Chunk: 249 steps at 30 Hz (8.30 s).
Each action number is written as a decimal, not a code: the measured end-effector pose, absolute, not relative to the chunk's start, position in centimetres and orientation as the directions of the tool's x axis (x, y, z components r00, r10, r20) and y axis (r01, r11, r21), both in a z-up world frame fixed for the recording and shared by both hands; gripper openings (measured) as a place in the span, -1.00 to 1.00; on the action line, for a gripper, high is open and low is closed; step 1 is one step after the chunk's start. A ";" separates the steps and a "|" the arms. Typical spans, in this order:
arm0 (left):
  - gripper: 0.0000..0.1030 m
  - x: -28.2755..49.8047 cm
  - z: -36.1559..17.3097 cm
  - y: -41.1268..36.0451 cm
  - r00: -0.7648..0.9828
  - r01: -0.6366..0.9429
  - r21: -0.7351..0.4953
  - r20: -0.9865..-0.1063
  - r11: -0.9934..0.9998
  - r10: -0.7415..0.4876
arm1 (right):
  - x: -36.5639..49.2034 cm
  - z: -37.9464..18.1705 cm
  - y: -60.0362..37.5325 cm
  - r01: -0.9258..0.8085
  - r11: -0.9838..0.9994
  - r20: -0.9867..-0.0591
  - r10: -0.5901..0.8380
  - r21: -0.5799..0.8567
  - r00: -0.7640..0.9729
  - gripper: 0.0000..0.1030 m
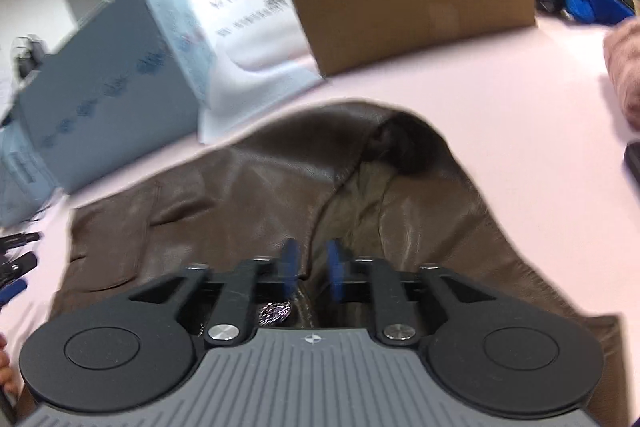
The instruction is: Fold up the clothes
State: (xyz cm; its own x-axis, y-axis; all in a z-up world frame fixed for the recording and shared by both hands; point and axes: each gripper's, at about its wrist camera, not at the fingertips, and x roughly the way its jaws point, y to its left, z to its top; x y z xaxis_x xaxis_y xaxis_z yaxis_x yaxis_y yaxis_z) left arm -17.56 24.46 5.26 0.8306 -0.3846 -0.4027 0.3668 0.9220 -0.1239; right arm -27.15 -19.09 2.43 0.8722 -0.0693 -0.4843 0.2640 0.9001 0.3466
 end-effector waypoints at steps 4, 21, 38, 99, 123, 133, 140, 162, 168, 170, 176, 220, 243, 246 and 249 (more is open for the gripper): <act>0.74 -21.2 5.0 25.4 0.805 0.434 -0.034 -0.434 0.900 -0.404 | -32.1 3.7 -18.9 0.180 0.937 -0.402 -0.046 0.301 0.914 -0.01; 0.74 -36.7 -1.9 29.1 0.675 0.591 -0.004 -0.544 0.807 -0.498 | -45.2 0.7 -19.6 0.120 0.987 -0.329 -0.080 0.103 0.941 0.37; -0.15 -32.5 -4.4 29.1 0.589 0.398 -0.510 -0.495 0.762 -0.639 | -46.0 -2.3 -22.1 0.140 0.955 -0.341 -0.044 0.261 0.939 0.40; -0.83 -35.5 -4.7 26.5 0.653 0.486 -0.259 -0.526 0.834 -0.544 | -50.4 -3.6 -23.8 0.125 0.897 -0.286 0.002 0.424 0.958 -0.64; -0.85 -39.5 3.4 27.0 0.774 0.480 -0.057 -0.442 0.876 -0.453 | -52.1 0.6 -21.3 0.040 0.924 -0.190 0.036 0.381 0.981 -0.84; -0.85 -38.4 5.9 26.7 0.816 0.448 -0.032 -0.394 0.894 -0.423 | -50.7 3.0 -20.8 0.013 0.932 -0.137 0.039 0.363 0.990 -0.87; -0.85 -36.8 9.0 26.4 0.849 0.415 -0.018 -0.350 0.910 -0.395 | -48.6 5.7 -20.8 -0.018 0.933 -0.078 0.049 0.360 0.996 -0.88; -0.85 -23.9 13.0 24.9 0.889 0.299 -0.118 -0.327 0.947 -0.321 | -35.9 9.3 -22.8 0.050 0.924 -0.079 -0.021 0.379 0.997 -0.88; -0.85 -19.9 12.7 23.6 0.887 0.271 -0.099 -0.361 0.958 -0.288 | -31.7 9.3 -23.9 0.047 0.920 -0.102 -0.007 0.389 0.995 -0.88; -0.85 -18.4 12.4 23.1 0.883 0.258 -0.089 -0.381 0.962 -0.272 | -30.3 9.3 -24.2 0.040 0.920 -0.110 0.004 0.390 0.994 -0.88; -0.85 -14.2 11.2 21.8 0.867 0.217 -0.081 -0.443 0.973 -0.230 | -26.0 8.7 -24.8 0.037 0.922 -0.145 0.021 0.385 0.989 -0.88; 0.81 -14.3 5.0 17.0 0.936 0.081 0.080 -0.348 0.993 -0.048 | -24.1 4.0 -18.8 0.063 0.984 0.120 -0.043 -0.165 0.992 1.00; 0.82 -15.6 0.6 14.6 0.816 0.130 0.059 -0.573 0.990 -0.073 | -18.6 1.8 -22.0 0.174 0.984 -0.377 -0.145 0.043 0.915 1.00; 0.84 -15.5 0.5 14.9 0.814 0.131 0.040 -0.574 0.991 -0.084 | -18.6 1.8 -22.4 0.173 0.982 -0.414 -0.128 0.075 0.901 1.00; 0.84 -15.4 0.4 15.2 0.813 0.133 0.021 -0.574 0.991 -0.098 | -18.9 2.0 -23.9 0.175 0.968 -0.460 -0.076 0.178 0.885 1.00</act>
